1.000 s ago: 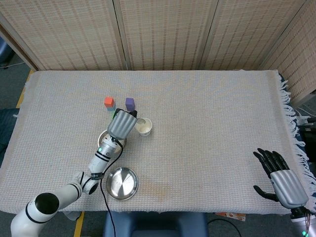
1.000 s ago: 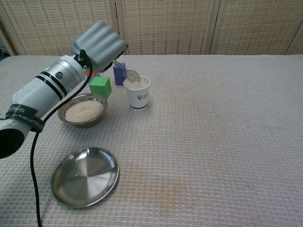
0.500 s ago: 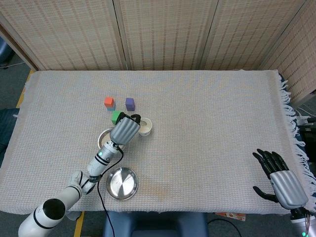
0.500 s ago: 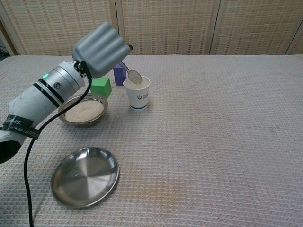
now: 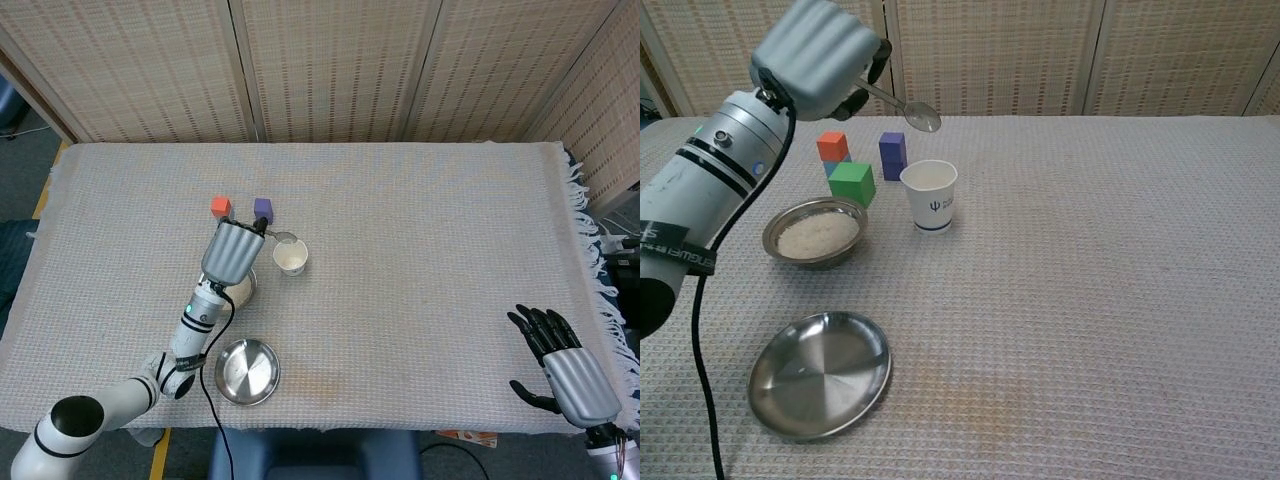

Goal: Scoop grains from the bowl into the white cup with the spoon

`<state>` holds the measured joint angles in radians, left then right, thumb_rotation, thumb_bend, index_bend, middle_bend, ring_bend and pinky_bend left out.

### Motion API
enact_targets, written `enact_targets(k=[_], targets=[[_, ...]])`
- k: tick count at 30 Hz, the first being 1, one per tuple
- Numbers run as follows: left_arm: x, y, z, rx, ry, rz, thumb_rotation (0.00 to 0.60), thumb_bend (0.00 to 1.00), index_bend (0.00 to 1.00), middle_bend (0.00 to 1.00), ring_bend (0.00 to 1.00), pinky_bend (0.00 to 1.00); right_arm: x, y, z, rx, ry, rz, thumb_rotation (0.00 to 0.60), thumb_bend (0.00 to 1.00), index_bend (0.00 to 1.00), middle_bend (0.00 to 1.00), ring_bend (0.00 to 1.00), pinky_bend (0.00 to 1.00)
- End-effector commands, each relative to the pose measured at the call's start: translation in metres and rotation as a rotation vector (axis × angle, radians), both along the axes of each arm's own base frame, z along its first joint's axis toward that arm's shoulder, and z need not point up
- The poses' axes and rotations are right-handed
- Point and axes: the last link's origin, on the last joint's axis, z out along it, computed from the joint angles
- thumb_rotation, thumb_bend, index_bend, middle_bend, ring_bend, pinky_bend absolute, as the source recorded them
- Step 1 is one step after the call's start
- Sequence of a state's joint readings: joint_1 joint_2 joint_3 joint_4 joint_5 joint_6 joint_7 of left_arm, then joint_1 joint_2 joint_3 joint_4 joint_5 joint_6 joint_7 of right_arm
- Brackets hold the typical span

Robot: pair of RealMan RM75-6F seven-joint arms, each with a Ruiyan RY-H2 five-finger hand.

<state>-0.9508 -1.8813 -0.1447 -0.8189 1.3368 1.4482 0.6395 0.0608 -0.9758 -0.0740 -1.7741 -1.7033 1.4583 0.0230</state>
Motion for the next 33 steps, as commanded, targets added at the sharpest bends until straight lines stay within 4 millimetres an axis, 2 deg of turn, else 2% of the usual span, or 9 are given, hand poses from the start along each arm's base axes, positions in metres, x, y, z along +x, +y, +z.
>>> enact_targets(k=[1,4,9,16,24,33], targets=[[-0.014,-0.021,0.034,-0.316,-0.305,0.279,0.6,0.49,0.76,1.0,1.0,1.0,0.0,0.0,-0.002,0.012,-0.002,0.001,0.6,0.13,0.0,0.0,0.0,0.0],[-0.021,-0.044,0.04,-0.459,-0.353,0.366,0.6,0.49,0.76,1.0,1.0,1.0,0.001,0.0,-0.006,0.029,0.0,0.004,0.6,0.13,0.0,0.0,0.0,0.0],[-0.029,-0.085,0.033,-0.732,-0.452,0.491,0.6,0.49,0.76,1.0,1.0,1.0,0.004,0.001,-0.009,0.04,-0.002,0.013,0.6,0.13,0.0,0.0,0.0,0.0],[-0.033,-0.118,0.015,-0.885,-0.387,0.517,0.6,0.49,0.75,1.0,1.0,1.0,0.008,0.003,-0.014,0.057,-0.002,0.021,0.6,0.13,0.0,0.0,0.0,0.0],[-0.036,-0.131,-0.011,-0.948,-0.347,0.52,0.6,0.49,0.75,1.0,1.0,1.0,0.008,0.005,-0.017,0.069,0.001,0.018,0.6,0.13,0.0,0.0,0.0,0.0],[-0.051,-0.124,-0.015,-0.911,-0.335,0.566,0.6,0.49,0.75,1.0,1.0,1.0,0.006,0.003,-0.016,0.069,0.003,0.011,0.6,0.13,0.0,0.0,0.0,0.0]])
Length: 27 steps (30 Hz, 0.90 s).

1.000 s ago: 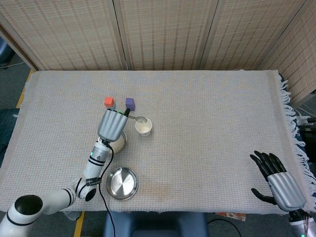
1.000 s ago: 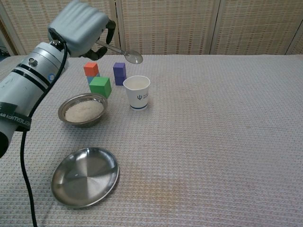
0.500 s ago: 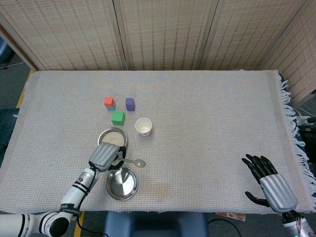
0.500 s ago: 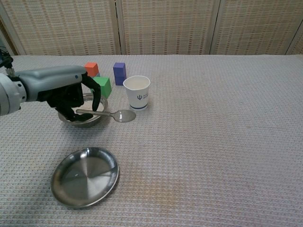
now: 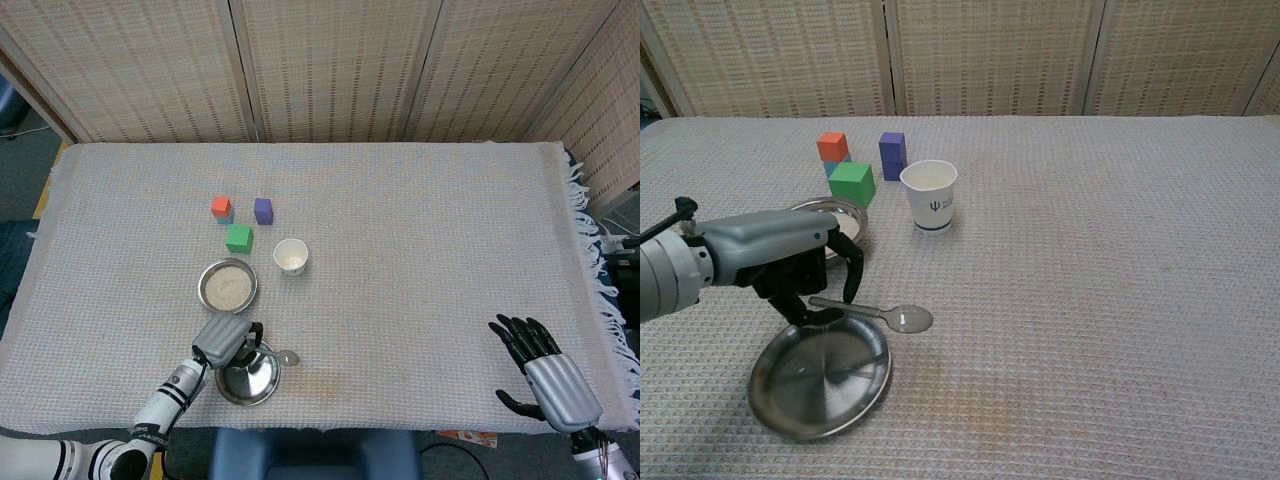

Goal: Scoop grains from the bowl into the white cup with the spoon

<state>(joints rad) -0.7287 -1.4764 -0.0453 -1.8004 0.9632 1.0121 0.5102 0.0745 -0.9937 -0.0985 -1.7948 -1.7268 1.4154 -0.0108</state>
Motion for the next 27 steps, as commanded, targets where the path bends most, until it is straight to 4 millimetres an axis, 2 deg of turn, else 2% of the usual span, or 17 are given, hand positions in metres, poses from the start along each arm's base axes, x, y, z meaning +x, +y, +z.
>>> enact_targets(k=[1,9,23,27], targets=[[-0.007,0.001,0.0,0.004,0.016,0.014,0.6,0.49,0.75,1.0,1.0,1.0,-0.001,-0.001,-0.001,0.003,0.001,-0.004,0.6,0.13,0.0,0.0,0.0,0.0],[-0.029,-0.003,-0.006,-0.033,0.101,0.018,0.6,0.5,0.75,1.0,1.0,1.0,0.0,-0.002,-0.003,0.007,0.007,-0.008,0.6,0.13,0.0,0.0,0.0,0.0],[-0.035,-0.003,-0.008,0.008,0.154,-0.037,0.6,0.49,0.75,1.0,1.0,1.0,-0.001,-0.002,-0.006,0.015,0.014,-0.015,0.6,0.13,0.0,0.0,0.0,0.0],[-0.038,-0.004,-0.007,0.013,0.171,-0.046,0.6,0.49,0.68,1.0,1.0,1.0,-0.001,-0.002,-0.006,0.014,0.016,-0.017,0.6,0.13,0.0,0.0,0.0,0.0]])
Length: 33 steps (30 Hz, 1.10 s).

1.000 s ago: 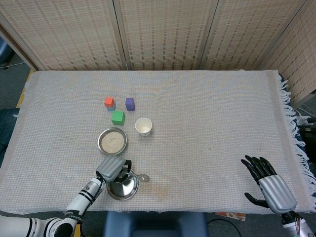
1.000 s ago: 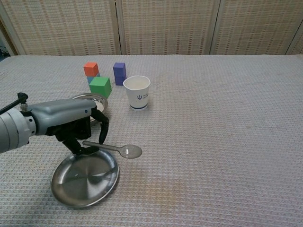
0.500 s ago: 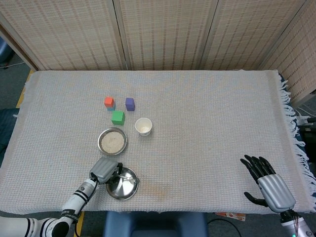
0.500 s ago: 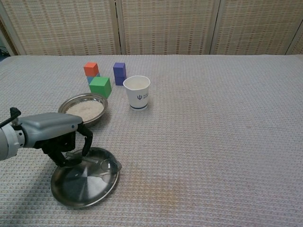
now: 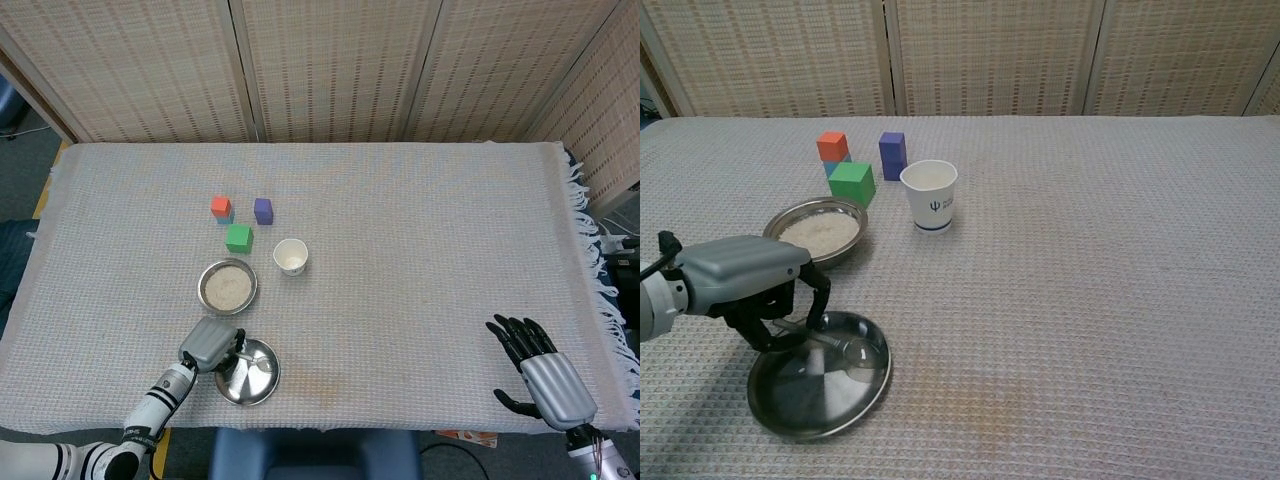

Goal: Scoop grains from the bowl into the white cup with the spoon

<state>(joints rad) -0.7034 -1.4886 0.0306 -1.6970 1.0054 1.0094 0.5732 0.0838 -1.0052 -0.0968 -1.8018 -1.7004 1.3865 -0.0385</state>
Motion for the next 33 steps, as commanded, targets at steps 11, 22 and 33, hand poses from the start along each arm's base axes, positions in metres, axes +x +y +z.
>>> enact_targets(k=[11,22,33], targets=[[-0.001,-0.001,0.006,0.005,0.011,-0.011,0.6,0.47,0.44,1.0,1.0,1.0,0.001,0.001,0.0,-0.002,0.002,0.0,0.6,0.13,0.0,0.0,0.0,0.0],[0.006,0.001,0.022,0.054,-0.036,-0.03,0.6,0.44,0.32,1.0,1.0,1.0,0.001,0.001,0.001,-0.007,0.002,0.002,0.6,0.13,0.0,0.0,0.0,0.0],[-0.047,-0.037,0.103,0.335,-0.339,0.029,0.6,0.43,0.11,0.6,0.54,0.63,0.0,0.001,0.005,-0.025,0.002,0.0,0.6,0.13,0.0,0.0,0.0,0.0]])
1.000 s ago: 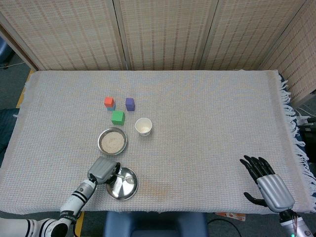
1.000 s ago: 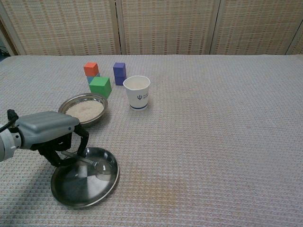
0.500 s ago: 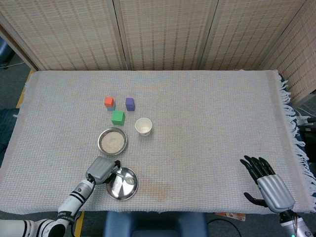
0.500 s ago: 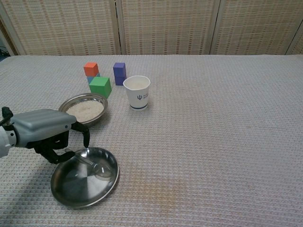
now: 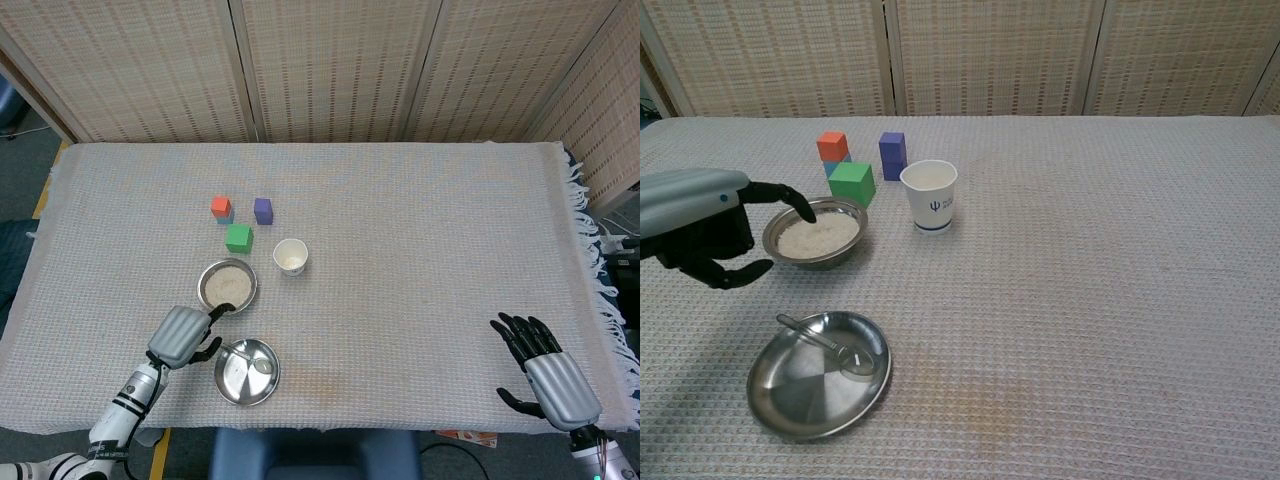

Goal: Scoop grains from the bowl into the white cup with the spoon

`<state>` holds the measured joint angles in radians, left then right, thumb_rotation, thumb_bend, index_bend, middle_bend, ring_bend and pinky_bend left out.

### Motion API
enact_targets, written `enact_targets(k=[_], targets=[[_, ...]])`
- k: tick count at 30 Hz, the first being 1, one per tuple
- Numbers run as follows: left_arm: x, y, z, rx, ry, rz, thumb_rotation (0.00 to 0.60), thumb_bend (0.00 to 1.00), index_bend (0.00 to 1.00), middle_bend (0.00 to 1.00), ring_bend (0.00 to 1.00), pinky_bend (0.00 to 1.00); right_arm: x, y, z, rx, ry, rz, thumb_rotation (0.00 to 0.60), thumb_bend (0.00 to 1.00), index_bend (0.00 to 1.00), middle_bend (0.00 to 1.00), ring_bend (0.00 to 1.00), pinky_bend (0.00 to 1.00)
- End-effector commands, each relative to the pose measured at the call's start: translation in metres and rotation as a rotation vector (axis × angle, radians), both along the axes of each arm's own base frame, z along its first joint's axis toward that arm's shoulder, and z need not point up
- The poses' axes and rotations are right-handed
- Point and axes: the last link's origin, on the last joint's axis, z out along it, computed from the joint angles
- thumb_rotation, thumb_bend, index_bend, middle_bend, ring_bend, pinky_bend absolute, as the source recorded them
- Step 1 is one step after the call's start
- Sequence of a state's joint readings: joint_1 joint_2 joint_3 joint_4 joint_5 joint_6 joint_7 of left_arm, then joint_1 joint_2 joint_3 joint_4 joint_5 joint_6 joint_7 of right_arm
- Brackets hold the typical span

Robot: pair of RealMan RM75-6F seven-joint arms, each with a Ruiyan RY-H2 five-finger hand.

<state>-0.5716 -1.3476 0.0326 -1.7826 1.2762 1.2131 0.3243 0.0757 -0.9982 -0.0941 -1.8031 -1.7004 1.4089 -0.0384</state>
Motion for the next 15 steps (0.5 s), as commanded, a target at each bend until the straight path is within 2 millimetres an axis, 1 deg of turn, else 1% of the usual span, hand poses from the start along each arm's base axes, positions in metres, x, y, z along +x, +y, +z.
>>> enact_targets(k=[1,2,3,4,7,8,9,11,13,15], targets=[[-0.051,-0.031,0.045,0.189,-0.142,0.068,0.6,0.42,0.07,0.47,0.42,0.58,0.0,0.0,0.0,-0.003,0.001,-0.002,0.6,0.13,0.0,0.0,0.0,0.0],[-0.06,-0.037,0.05,0.23,-0.158,0.085,0.6,0.42,0.03,0.37,0.32,0.55,0.0,-0.001,0.001,-0.006,0.0,-0.001,0.6,0.13,0.0,0.0,0.0,0.0],[-0.072,-0.045,0.056,0.272,-0.192,0.11,0.6,0.42,0.02,0.3,0.26,0.51,-0.001,-0.001,0.001,-0.011,0.0,-0.002,0.6,0.13,0.0,0.0,0.0,0.0],[-0.079,-0.051,0.061,0.297,-0.229,0.127,0.6,0.42,0.0,0.21,0.18,0.45,-0.001,-0.001,0.002,-0.016,-0.002,-0.003,0.6,0.13,0.0,0.0,0.0,0.0],[-0.1,-0.074,0.08,0.368,-0.33,0.166,0.6,0.41,0.0,0.08,0.06,0.34,-0.001,-0.002,0.003,-0.035,-0.005,-0.005,0.6,0.13,0.0,0.0,0.0,0.0],[-0.105,-0.081,0.085,0.378,-0.334,0.177,0.6,0.4,0.0,0.06,0.05,0.33,-0.001,-0.003,0.003,-0.04,-0.003,-0.006,0.6,0.13,0.0,0.0,0.0,0.0],[-0.109,-0.09,0.092,0.356,-0.293,0.169,0.6,0.4,0.0,0.04,0.03,0.31,-0.001,-0.003,0.003,-0.045,0.002,-0.007,0.6,0.13,0.0,0.0,0.0,0.0],[-0.109,-0.102,0.105,0.335,-0.27,0.158,0.6,0.39,0.0,0.01,0.0,0.29,-0.003,-0.003,0.003,-0.048,0.017,-0.02,0.6,0.13,0.0,0.0,0.0,0.0],[-0.108,-0.107,0.117,0.368,-0.241,0.14,0.6,0.39,0.0,0.0,0.0,0.27,-0.003,-0.003,0.001,-0.046,0.031,-0.034,0.6,0.13,0.0,0.0,0.0,0.0],[-0.111,-0.107,0.121,0.399,-0.188,0.142,0.6,0.39,0.0,0.0,0.0,0.24,-0.001,-0.003,-0.001,-0.043,0.034,-0.032,0.6,0.13,0.0,0.0,0.0,0.0]])
